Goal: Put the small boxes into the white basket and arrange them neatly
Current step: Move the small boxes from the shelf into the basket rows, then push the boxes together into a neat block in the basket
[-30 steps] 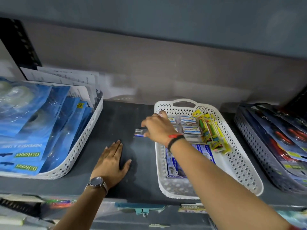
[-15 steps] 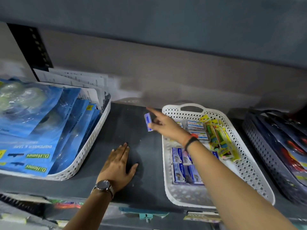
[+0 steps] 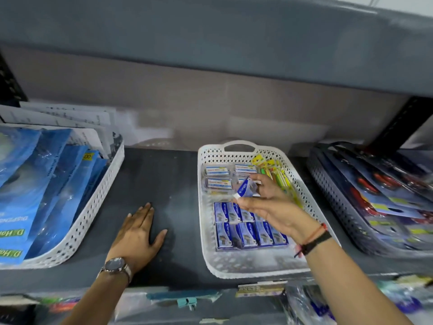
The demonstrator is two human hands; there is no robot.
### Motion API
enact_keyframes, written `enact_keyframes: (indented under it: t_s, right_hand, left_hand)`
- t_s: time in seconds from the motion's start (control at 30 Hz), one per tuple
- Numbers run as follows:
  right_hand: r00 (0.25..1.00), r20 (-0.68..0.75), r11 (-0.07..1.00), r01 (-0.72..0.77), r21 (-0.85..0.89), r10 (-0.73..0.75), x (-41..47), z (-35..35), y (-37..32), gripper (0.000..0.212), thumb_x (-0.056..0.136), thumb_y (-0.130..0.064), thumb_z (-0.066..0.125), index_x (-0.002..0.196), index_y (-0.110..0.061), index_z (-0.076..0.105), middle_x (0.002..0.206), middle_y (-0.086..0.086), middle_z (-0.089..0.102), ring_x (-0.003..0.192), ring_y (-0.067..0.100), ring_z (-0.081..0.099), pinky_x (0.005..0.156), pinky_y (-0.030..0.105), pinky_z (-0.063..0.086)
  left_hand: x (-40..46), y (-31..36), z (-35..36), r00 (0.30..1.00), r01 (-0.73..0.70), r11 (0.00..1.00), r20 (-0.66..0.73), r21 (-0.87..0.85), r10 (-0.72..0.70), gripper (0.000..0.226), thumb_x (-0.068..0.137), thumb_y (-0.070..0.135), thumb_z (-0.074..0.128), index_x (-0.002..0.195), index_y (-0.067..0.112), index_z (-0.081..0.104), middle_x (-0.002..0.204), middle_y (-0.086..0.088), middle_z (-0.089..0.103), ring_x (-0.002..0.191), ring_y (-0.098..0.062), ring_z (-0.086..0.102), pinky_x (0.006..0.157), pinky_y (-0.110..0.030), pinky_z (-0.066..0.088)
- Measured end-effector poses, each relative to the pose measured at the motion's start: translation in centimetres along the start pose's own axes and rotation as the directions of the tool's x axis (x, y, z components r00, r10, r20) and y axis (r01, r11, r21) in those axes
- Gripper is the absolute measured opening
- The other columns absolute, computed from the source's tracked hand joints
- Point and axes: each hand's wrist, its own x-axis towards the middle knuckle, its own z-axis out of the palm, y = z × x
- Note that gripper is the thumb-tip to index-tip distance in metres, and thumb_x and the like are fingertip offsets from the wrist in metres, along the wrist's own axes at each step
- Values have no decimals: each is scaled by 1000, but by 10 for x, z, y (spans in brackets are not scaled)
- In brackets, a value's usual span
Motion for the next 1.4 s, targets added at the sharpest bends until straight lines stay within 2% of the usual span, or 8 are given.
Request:
enact_keyframes:
  t_s: [0.13, 0.3, 0.43, 0.77, 0.9, 1.03, 1.13, 1.4]
  right_hand:
    - [989, -139, 994, -29, 109, 45, -5, -4, 2, 24, 78, 0, 61, 89, -19, 50, 85, 4, 59, 64, 10, 63, 58, 20, 55]
    - [962, -266, 984, 8, -179, -56, -11, -14, 3, 22, 80, -6, 63, 90, -25, 64, 96, -11, 61, 73, 3, 50, 58, 18, 32]
    - [937, -347, 987, -97, -128, 47, -17, -17, 10, 12, 80, -5, 64, 74, -14, 58, 78, 3, 55, 62, 10, 51, 47, 16, 49]
    - [932, -360, 831, -241, -501, 54, -9, -3, 38, 31, 77, -9, 67, 56, -16, 45, 66, 0, 55, 74, 13, 57, 60, 24, 42]
    - [933, -361, 754, -246, -609, 13, -6, 1, 43, 31, 80, -7, 60, 58, -17, 41, 69, -1, 51, 80, 15, 55, 80, 36, 53]
    - [942, -332, 615, -230, -754, -55, -7, 8, 44, 31, 80, -12, 59, 57, -21, 40, 64, -6, 49, 71, 17, 56, 60, 22, 46]
    - [951, -295, 520, -206, -829, -94, -8, 13, 46, 31, 79, -13, 60, 55, -19, 42, 66, 0, 54, 71, 17, 55, 66, 27, 48]
    - [955, -272, 538, -170, -826, -115, -8, 12, 44, 31, 76, -10, 68, 59, -18, 44, 72, 2, 54, 73, 19, 58, 67, 28, 48]
  left_hand:
    - [0, 2, -1, 1000, 4, 1000, -5, 1, -4, 81, 73, 56, 26, 135, 5, 30, 148, -13, 29, 137, -25, 26, 116, -38, 12]
    - [-1, 2, -1, 1000, 17, 1000, 7, 8, -17, 86, 70, 60, 19, 135, 5, 29, 148, -13, 28, 137, -25, 25, 117, -38, 12]
    - [0, 2, -2, 1000, 17, 1000, 21, 7, -17, 77, 74, 50, 31, 136, 5, 28, 149, -12, 27, 138, -25, 25, 117, -37, 11]
    - [0, 2, -2, 999, 19, 1000, 27, 15, -19, 76, 74, 51, 31, 135, 6, 29, 149, -12, 28, 137, -25, 25, 117, -38, 11]
    - [0, 3, -2, 1000, 18, 1000, 20, 7, -18, 76, 74, 50, 32, 135, 6, 29, 148, -13, 28, 137, -25, 26, 117, -37, 11]
    - [0, 2, -2, 999, 14, 1000, 30, 11, -14, 76, 74, 51, 29, 136, 7, 27, 150, -11, 26, 138, -23, 23, 116, -35, 8]
    - [0, 2, -2, 1000, 11, 1000, 23, 4, -11, 76, 74, 51, 30, 136, 7, 27, 150, -12, 26, 138, -24, 23, 116, -35, 8]
    - [0, 1, -1, 1000, 20, 1000, 9, 1, -20, 76, 75, 52, 30, 135, 6, 29, 149, -12, 28, 138, -24, 25, 117, -37, 10]
